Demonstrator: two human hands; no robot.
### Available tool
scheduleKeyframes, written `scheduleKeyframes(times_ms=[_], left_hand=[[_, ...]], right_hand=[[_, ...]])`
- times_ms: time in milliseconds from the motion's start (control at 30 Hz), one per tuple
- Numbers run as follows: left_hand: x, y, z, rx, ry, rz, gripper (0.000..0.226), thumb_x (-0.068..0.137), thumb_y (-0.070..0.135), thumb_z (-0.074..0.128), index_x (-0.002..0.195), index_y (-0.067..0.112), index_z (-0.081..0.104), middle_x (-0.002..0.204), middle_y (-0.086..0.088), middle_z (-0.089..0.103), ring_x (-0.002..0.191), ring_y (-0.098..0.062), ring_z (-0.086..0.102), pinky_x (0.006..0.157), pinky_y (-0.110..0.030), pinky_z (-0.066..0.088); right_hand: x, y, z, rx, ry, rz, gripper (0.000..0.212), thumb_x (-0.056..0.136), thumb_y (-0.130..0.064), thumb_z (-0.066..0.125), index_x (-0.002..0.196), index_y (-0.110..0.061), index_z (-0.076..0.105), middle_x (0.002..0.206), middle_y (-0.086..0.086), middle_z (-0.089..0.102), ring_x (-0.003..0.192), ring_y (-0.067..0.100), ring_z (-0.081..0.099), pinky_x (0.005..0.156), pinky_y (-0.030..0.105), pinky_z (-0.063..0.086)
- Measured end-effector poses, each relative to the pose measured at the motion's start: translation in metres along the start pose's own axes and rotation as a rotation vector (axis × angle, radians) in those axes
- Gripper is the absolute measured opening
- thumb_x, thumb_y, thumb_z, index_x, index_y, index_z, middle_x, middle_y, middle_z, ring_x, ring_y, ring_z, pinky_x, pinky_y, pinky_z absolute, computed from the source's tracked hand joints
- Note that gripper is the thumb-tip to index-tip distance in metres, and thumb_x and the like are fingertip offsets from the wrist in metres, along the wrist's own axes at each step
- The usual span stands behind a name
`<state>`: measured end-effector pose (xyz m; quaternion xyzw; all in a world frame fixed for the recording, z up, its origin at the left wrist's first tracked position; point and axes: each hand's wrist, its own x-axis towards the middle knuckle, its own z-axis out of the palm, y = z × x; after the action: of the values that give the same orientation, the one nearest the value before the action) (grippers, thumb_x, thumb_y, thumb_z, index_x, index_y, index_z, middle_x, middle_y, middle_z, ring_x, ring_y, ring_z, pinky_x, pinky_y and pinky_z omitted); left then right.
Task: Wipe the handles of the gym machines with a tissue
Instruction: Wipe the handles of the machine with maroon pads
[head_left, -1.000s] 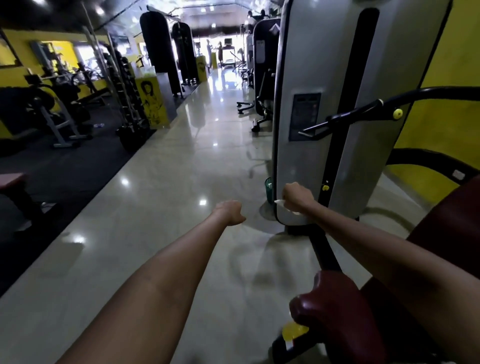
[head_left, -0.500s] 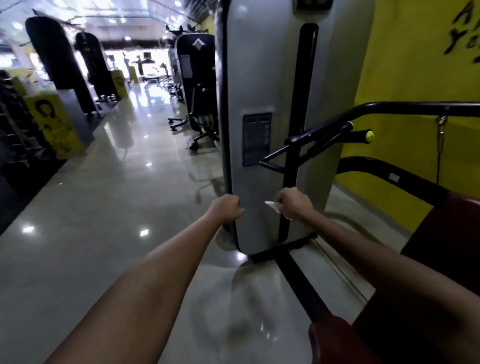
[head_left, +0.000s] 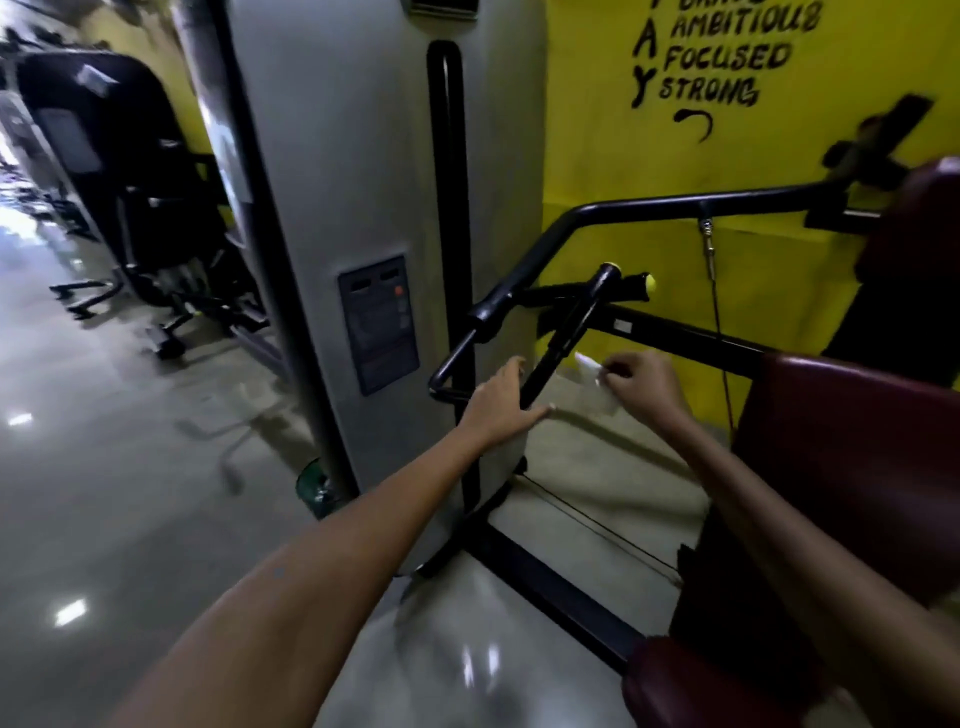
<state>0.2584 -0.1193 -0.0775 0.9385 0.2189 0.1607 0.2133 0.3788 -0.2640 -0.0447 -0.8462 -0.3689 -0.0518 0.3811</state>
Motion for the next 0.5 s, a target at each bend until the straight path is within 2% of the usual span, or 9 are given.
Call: scheduleKeyframes(times_ms=[100, 200, 267, 367, 433, 500], left_hand=[[-0.001, 0.002, 0.027, 0.033, 0.145, 0.079, 0.075, 0.087, 0.049, 0.057, 0.143, 0.006, 0.03, 0.128, -0.011, 0.054, 0.118, -0.029, 0.051, 0.103, -0.042, 0.032], [-0.006, -0.013, 0.044, 0.088, 0.344, 0.187, 0.071, 0.082, 0.044, 0.049, 0.136, -0.001, 0.043, 0.098, -0.012, 0.062, 0.09, -0.031, 0.06, 0.092, -0.043, 0.043], [-0.006, -0.023, 0.049, 0.131, 0.405, 0.238, 0.073, 0.078, 0.044, 0.045, 0.134, -0.002, 0.045, 0.087, -0.008, 0.06, 0.079, -0.028, 0.06, 0.086, -0.044, 0.049], [-0.005, -0.025, 0.049, 0.113, 0.396, 0.259, 0.073, 0.081, 0.046, 0.043, 0.136, -0.002, 0.044, 0.086, -0.006, 0.059, 0.078, -0.026, 0.059, 0.085, -0.043, 0.05], [-0.004, -0.026, 0.05, 0.105, 0.392, 0.269, 0.072, 0.084, 0.048, 0.042, 0.136, -0.001, 0.044, 0.088, -0.005, 0.06, 0.079, -0.024, 0.059, 0.084, -0.041, 0.049], [-0.003, -0.026, 0.049, 0.066, 0.392, 0.273, 0.07, 0.087, 0.051, 0.039, 0.136, 0.0, 0.045, 0.092, -0.006, 0.06, 0.082, -0.024, 0.058, 0.083, -0.04, 0.047]], right_hand=[[0.006, -0.005, -0.013, 0.077, 0.151, 0.052, 0.015, 0.079, -0.007, 0.065, 0.091, -0.004, 0.074, 0.086, 0.012, 0.072, 0.078, 0.017, 0.063, 0.063, 0.025, 0.042], [0.015, -0.015, -0.023, 0.184, 0.289, 0.043, 0.019, 0.08, -0.006, 0.065, 0.097, -0.003, 0.073, 0.093, 0.011, 0.072, 0.085, 0.018, 0.066, 0.071, 0.026, 0.049], [0.021, -0.024, -0.023, 0.188, 0.339, -0.008, 0.019, 0.082, -0.005, 0.064, 0.099, -0.002, 0.072, 0.091, 0.007, 0.07, 0.081, 0.014, 0.064, 0.068, 0.021, 0.046], [0.031, -0.034, -0.016, 0.101, 0.402, -0.139, 0.017, 0.084, -0.006, 0.061, 0.098, -0.002, 0.072, 0.086, 0.005, 0.069, 0.073, 0.014, 0.062, 0.058, 0.023, 0.046], [0.041, -0.033, -0.004, -0.057, 0.415, -0.243, 0.016, 0.083, -0.004, 0.061, 0.094, -0.004, 0.072, 0.08, 0.011, 0.071, 0.065, 0.02, 0.063, 0.051, 0.028, 0.043], [0.049, -0.028, 0.011, -0.237, 0.369, -0.338, 0.011, 0.081, -0.002, 0.061, 0.086, -0.006, 0.07, 0.073, 0.011, 0.069, 0.06, 0.025, 0.063, 0.049, 0.026, 0.037]])
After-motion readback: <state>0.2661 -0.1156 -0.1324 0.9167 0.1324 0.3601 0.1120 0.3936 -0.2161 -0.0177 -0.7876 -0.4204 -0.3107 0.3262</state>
